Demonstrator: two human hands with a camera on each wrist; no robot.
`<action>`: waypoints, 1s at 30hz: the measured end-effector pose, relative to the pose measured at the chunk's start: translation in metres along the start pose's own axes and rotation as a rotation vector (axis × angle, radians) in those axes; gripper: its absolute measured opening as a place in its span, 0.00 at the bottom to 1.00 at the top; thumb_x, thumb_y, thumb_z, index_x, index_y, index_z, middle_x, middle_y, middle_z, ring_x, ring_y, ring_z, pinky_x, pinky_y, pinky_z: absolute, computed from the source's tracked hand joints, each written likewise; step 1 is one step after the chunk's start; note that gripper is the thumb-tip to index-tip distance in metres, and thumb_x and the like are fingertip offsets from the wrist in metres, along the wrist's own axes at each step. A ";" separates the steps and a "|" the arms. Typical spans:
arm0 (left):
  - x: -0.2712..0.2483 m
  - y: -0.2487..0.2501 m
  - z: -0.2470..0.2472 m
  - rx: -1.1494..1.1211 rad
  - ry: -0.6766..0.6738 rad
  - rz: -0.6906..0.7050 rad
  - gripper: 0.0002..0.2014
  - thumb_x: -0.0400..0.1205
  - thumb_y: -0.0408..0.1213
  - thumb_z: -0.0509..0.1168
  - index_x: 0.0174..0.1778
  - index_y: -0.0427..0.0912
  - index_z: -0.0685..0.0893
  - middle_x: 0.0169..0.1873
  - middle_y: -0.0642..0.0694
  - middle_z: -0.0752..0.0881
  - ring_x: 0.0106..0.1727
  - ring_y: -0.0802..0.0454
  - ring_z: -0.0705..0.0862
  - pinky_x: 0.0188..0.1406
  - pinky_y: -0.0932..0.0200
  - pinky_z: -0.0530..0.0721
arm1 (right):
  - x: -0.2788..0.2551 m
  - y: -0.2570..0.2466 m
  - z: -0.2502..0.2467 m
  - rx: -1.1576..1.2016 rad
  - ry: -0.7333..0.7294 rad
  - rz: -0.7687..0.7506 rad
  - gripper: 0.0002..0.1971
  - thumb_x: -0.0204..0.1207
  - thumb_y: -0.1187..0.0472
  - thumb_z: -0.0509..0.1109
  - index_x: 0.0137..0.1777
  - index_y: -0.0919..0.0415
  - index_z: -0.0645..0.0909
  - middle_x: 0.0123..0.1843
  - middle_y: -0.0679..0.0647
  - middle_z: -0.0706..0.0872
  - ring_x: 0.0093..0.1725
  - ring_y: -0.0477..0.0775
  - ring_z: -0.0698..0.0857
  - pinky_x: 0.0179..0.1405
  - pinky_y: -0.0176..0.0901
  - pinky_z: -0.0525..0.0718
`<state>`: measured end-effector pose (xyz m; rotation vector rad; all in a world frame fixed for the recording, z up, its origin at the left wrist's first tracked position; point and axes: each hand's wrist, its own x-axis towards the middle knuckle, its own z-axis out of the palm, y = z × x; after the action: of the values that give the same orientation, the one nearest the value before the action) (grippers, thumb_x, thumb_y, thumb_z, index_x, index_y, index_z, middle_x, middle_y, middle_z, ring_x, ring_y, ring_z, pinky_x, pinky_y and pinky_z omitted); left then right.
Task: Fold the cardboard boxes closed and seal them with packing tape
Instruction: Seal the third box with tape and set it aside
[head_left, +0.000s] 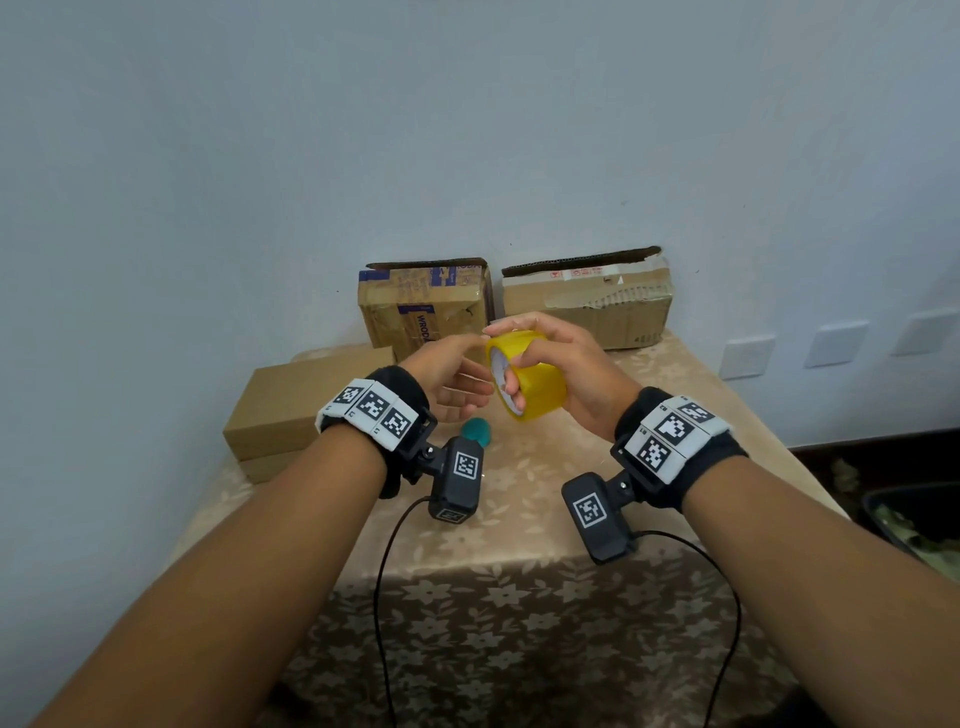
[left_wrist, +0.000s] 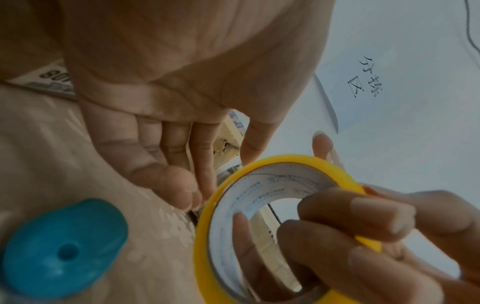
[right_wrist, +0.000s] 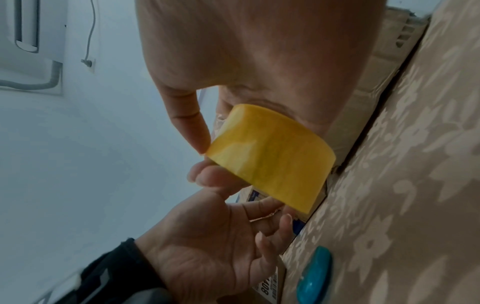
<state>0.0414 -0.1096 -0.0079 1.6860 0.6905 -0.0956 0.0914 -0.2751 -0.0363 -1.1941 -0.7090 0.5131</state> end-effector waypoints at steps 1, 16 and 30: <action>0.001 0.000 0.000 -0.011 0.012 0.011 0.20 0.84 0.53 0.69 0.52 0.36 0.87 0.41 0.42 0.90 0.42 0.48 0.87 0.37 0.58 0.85 | 0.000 0.000 0.000 -0.001 -0.005 0.001 0.20 0.76 0.77 0.63 0.65 0.67 0.84 0.33 0.69 0.83 0.30 0.62 0.80 0.35 0.51 0.82; -0.004 0.012 0.002 -0.065 0.167 0.300 0.10 0.92 0.38 0.58 0.53 0.36 0.81 0.44 0.34 0.90 0.43 0.41 0.91 0.47 0.44 0.93 | 0.000 -0.001 0.012 -0.054 -0.020 0.006 0.18 0.75 0.78 0.63 0.62 0.69 0.85 0.31 0.66 0.82 0.26 0.60 0.80 0.34 0.49 0.81; -0.009 0.028 0.002 -0.154 0.368 0.483 0.07 0.93 0.37 0.57 0.49 0.43 0.76 0.37 0.44 0.91 0.38 0.47 0.93 0.31 0.50 0.92 | 0.000 0.000 0.014 -0.138 -0.072 0.039 0.17 0.79 0.76 0.63 0.65 0.68 0.84 0.34 0.68 0.82 0.28 0.60 0.80 0.34 0.47 0.82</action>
<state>0.0482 -0.1166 0.0199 1.6914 0.5232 0.6071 0.0814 -0.2660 -0.0340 -1.3259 -0.7941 0.5489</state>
